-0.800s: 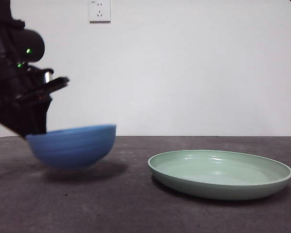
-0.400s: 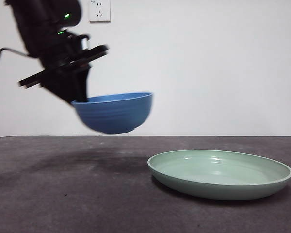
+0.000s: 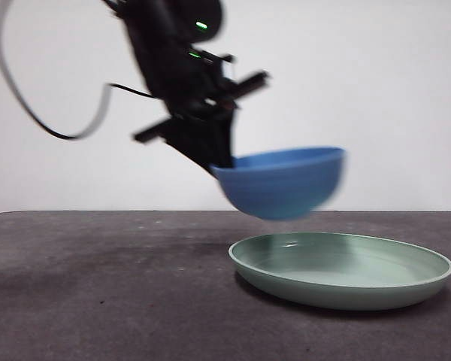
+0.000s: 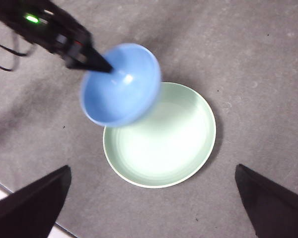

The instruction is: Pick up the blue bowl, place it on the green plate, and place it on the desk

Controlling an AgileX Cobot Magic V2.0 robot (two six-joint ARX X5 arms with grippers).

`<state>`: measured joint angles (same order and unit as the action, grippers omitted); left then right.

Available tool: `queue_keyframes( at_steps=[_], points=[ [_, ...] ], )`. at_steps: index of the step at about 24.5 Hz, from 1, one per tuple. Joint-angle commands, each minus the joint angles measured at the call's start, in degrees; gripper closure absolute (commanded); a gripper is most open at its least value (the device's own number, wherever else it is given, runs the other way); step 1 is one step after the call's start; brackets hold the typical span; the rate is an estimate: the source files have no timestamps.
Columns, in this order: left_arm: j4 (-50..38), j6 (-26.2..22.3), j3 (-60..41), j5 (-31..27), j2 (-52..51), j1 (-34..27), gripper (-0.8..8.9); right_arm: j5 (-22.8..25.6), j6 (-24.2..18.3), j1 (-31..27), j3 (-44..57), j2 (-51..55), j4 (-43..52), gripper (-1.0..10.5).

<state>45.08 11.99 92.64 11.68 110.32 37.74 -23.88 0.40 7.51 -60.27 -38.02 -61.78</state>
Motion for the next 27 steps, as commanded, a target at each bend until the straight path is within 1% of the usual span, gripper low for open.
queue_keyframes(
  at_steps=[1,5,7,14,20,21,22,23,24,25,27],
  points=[
    [1.11,-0.57,5.68,-0.26,5.07,3.06,7.97,-0.02,-0.42,0.20,-1.05,0.44,-0.04,3.5],
    [4.70,-1.90,13.05,-0.33,11.63,5.66,7.97,-0.02,-0.42,0.17,-1.05,0.81,-0.02,3.5],
    [5.14,-2.05,14.75,-0.33,14.08,6.12,7.97,-0.02,-0.42,0.17,-1.05,0.81,-0.04,3.5],
    [5.11,-1.86,14.88,-0.35,16.06,6.12,7.97,-0.04,-0.42,0.20,-1.05,0.79,0.00,3.5],
    [7.96,-1.86,16.02,-0.28,16.02,6.03,7.69,-0.07,-0.39,0.20,-1.05,0.81,-0.02,3.5],
    [8.59,-1.86,17.00,-0.28,16.02,5.99,7.04,-0.09,-0.33,0.20,-1.05,0.79,-0.02,3.5],
    [9.49,-1.86,18.38,-0.28,16.02,5.99,5.88,-0.09,0.09,0.20,-1.05,0.81,-0.02,3.5],
    [10.84,-1.88,20.37,-0.28,16.04,5.92,4.42,-0.13,0.48,0.20,-1.05,0.81,-0.02,3.5],
    [12.17,-1.88,22.49,-0.28,16.02,5.84,3.39,-0.26,0.48,0.20,-1.05,0.81,-0.02,3.5],
    [13.92,-1.99,24.85,-0.28,16.02,5.77,2.85,-0.24,0.48,0.20,-1.05,0.81,-0.02,3.5],
    [18.38,-2.75,29.73,-0.28,16.02,5.66,2.76,-0.22,0.46,0.20,-1.05,0.79,-0.02,3.5]
  ],
)
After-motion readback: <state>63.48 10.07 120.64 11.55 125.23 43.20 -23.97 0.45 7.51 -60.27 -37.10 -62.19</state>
